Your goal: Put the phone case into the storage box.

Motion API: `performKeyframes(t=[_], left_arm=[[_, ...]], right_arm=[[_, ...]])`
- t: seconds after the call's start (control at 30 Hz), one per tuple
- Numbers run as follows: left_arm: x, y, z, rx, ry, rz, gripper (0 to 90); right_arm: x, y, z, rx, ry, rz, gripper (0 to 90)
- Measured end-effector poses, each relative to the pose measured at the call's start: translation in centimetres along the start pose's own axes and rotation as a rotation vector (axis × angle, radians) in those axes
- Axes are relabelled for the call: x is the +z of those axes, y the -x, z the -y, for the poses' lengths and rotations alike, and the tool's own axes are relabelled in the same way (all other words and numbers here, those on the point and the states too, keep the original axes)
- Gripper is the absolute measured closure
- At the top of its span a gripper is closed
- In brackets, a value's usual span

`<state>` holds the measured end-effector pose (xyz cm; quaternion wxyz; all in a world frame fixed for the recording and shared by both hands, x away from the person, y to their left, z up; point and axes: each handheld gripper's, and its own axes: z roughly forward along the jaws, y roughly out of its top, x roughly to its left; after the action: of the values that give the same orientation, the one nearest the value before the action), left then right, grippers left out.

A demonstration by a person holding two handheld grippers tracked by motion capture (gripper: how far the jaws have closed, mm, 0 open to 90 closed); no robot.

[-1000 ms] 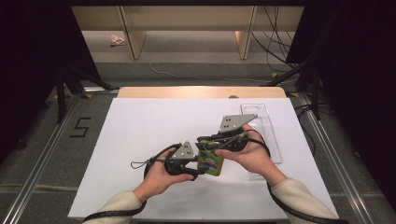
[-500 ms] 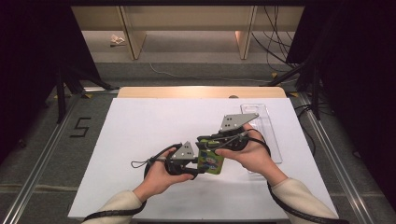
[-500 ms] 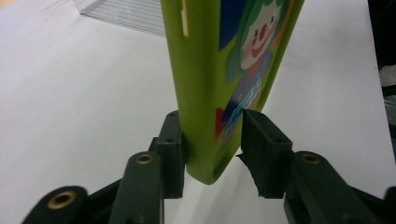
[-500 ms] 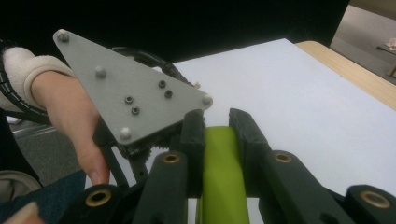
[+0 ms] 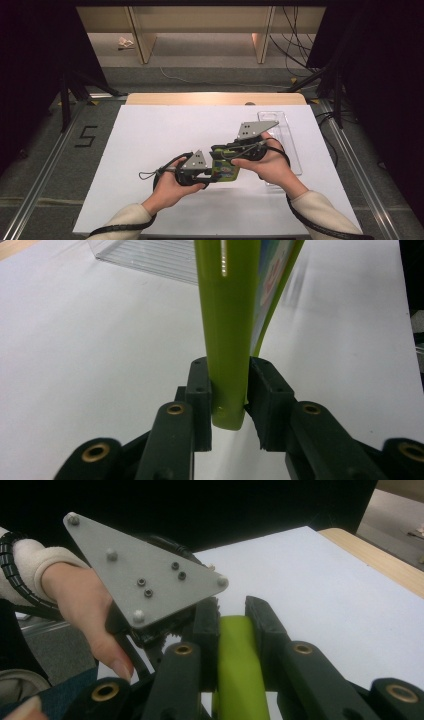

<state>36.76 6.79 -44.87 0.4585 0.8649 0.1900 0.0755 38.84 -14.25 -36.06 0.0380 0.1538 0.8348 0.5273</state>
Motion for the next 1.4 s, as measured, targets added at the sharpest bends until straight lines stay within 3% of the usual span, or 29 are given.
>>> performKeyframes(t=[0.5, 1.2, 1.4], left_arm=[[-0.28, -0.18, -0.05, -0.011, 0.004, -0.014, 76.8], [-0.49, -0.35, -0.14, -0.043, 0.005, 0.0, 77.3], [-0.63, -0.48, -0.16, -0.051, 0.0, -0.01, 77.5]], right_arm=[[-0.1, 0.14, 0.04, 0.014, 0.017, -0.008, 77.0], [-0.23, 0.25, 0.02, 0.008, 0.026, -0.007, 75.8], [-0.18, 0.52, 0.2, 0.009, 0.04, 0.013, 64.6]])
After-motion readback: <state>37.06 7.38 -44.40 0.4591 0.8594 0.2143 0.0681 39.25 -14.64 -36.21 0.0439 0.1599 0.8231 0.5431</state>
